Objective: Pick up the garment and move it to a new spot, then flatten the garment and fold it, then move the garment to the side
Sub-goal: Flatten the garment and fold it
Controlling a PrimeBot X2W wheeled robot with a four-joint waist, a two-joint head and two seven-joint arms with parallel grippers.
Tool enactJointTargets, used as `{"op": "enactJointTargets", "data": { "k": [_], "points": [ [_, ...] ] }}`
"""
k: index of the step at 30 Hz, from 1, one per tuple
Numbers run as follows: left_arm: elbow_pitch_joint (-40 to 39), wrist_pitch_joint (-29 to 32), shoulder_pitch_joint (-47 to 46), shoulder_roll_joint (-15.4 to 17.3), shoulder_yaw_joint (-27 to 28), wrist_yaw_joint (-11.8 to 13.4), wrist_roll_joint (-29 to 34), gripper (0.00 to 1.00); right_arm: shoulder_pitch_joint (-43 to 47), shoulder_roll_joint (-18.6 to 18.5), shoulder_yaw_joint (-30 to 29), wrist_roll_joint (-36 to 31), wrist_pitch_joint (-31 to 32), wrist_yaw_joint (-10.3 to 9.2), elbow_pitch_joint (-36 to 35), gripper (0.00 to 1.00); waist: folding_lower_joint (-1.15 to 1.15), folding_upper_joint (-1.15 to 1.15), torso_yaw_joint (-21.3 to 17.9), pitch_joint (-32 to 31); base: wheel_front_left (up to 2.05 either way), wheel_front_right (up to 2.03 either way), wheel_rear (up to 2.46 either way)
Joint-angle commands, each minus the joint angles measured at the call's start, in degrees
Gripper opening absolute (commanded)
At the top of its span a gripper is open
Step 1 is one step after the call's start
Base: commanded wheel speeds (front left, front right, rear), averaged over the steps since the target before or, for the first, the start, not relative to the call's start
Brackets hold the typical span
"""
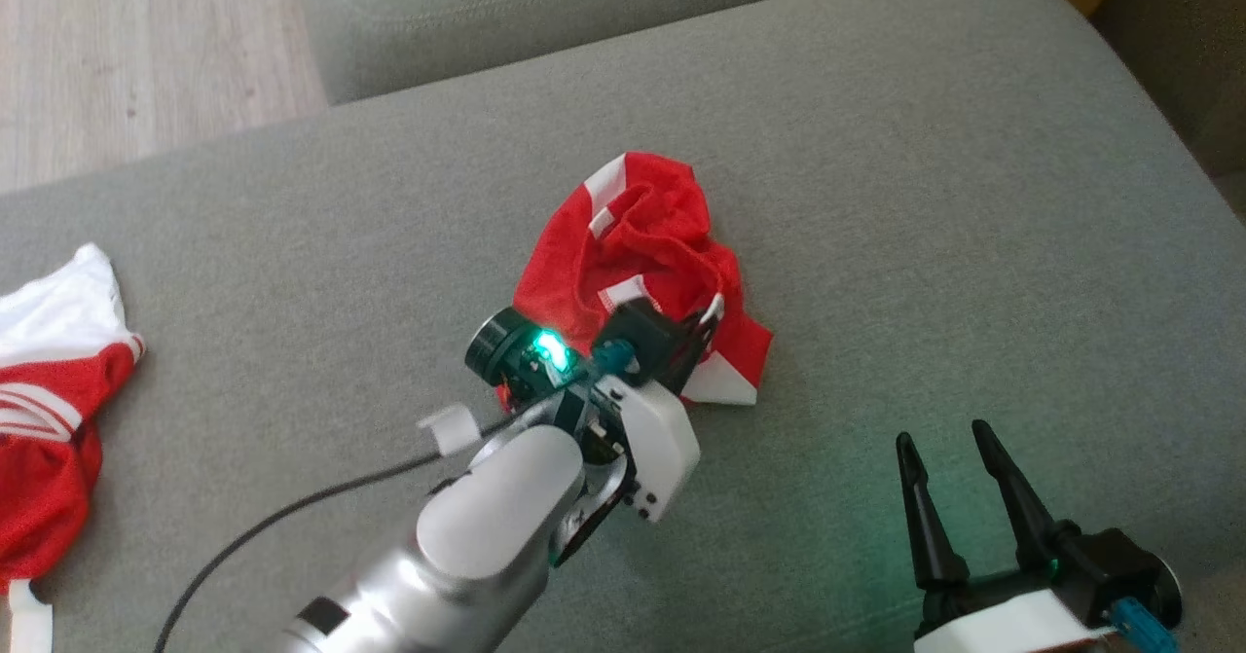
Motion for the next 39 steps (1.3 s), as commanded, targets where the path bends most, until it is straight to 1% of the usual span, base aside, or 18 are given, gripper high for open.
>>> {"op": "enactJointTargets", "data": {
  "k": [1, 3, 5, 11, 16, 19, 22, 25, 28, 31, 35, 39],
  "points": [
    [-2.6, -1.2, -3.9, -0.1, 2.6, -0.4, -2.8, 0.00, -2.2, -0.5, 1.4, 0.5, -0.3, -0.04, -1.4, 1.00, 0.00, 0.00, -0.6, -1.0, 0.00, 0.00, 0.00],
    [-3.8, -1.7, -4.9, -0.1, 3.1, -1.3, -7.3, 0.00, -2.0, -0.5, 1.4, 0.6, -0.3, -0.04, -1.3, 1.00, 0.00, 0.00, -1.0, -1.8, 0.00, 0.00, 0.00],
    [-4.8, -2.1, -7.0, -0.1, 3.8, -1.5, -11.5, 0.00, -1.8, -0.5, 1.4, 0.7, -0.3, -0.04, -1.2, 1.00, 0.00, 0.00, -1.5, -2.5, 0.00, 0.00, 0.00],
    [-5.6, -2.6, -17.8, -0.1, 5.3, -2.0, -20.5, 0.00, -1.0, -0.5, 1.4, 1.1, -0.3, -0.04, -0.8, 1.00, 0.00, 0.00, -3.4, -4.6, 0.00, 0.00, 0.00],
    [-3.7, -5.6, -28.8, -0.1, 7.4, 0.2, -24.7, 0.00, -0.3, -0.5, 1.4, 1.0, -0.3, -0.04, -0.6, 1.00, 0.00, 0.00, -4.7, -6.0, 0.00, 0.00, 0.00],
    [-2.2, -6.8, -33.3, -0.1, 7.6, 0.5, -26.8, 0.00, -0.1, -0.5, 0.9, 1.0, -0.3, -0.04, -0.7, 1.00, 0.00, 0.00, -4.6, -6.5, 0.00, 0.00, 0.00],
    [-1.1, -7.3, -34.4, -0.1, 7.3, 0.2, -28.0, 0.00, 0.2, -0.5, 0.4, 0.9, -0.3, -0.04, -0.9, 1.00, 0.00, 0.00, -4.2, -6.8, 0.00, 0.00, 0.00],
    [0.0, -7.3, -32.1, -0.1, 5.9, -0.6, -29.5, 0.00, 0.6, -0.5, -0.6, 1.1, -0.3, -0.04, -1.3, 1.00, 0.00, 0.00, -2.7, -6.6, 0.00, 0.00, 0.00],
    [0.1, -7.2, -25.9, 0.4, 4.2, -1.4, -30.7, 0.00, 0.7, -0.5, -1.1, 1.2, -0.3, -0.04, -1.7, 1.00, 0.00, 0.00, -0.8, -6.0, 0.00, 0.00, 0.00],
    [-0.8, -7.8, -17.3, 2.4, 2.4, -1.3, -31.7, 0.00, 0.6, -0.5, -1.4, 1.2, -0.3, -0.04, -2.1, 1.00, 0.00, 0.00, 1.4, -5.1, 0.00, 0.00, 0.00],
    [-2.8, -10.6, -5.9, 5.9, 1.6, 0.3, -33.1, 0.00, -0.2, -0.5, -1.9, 0.3, -0.3, -0.04, -2.6, 1.00, 0.00, 0.00, 5.1, -3.1, 0.00, 0.00, 0.00],
    [-5.1, -13.7, 2.0, 8.5, 1.7, 0.8, -34.3, 0.00, -2.6, -0.5, -2.8, -1.7, -0.3, -0.04, -2.9, 1.00, 0.00, 0.00, 9.2, -0.9, 0.00, 0.00, 0.00]
  ]
}}
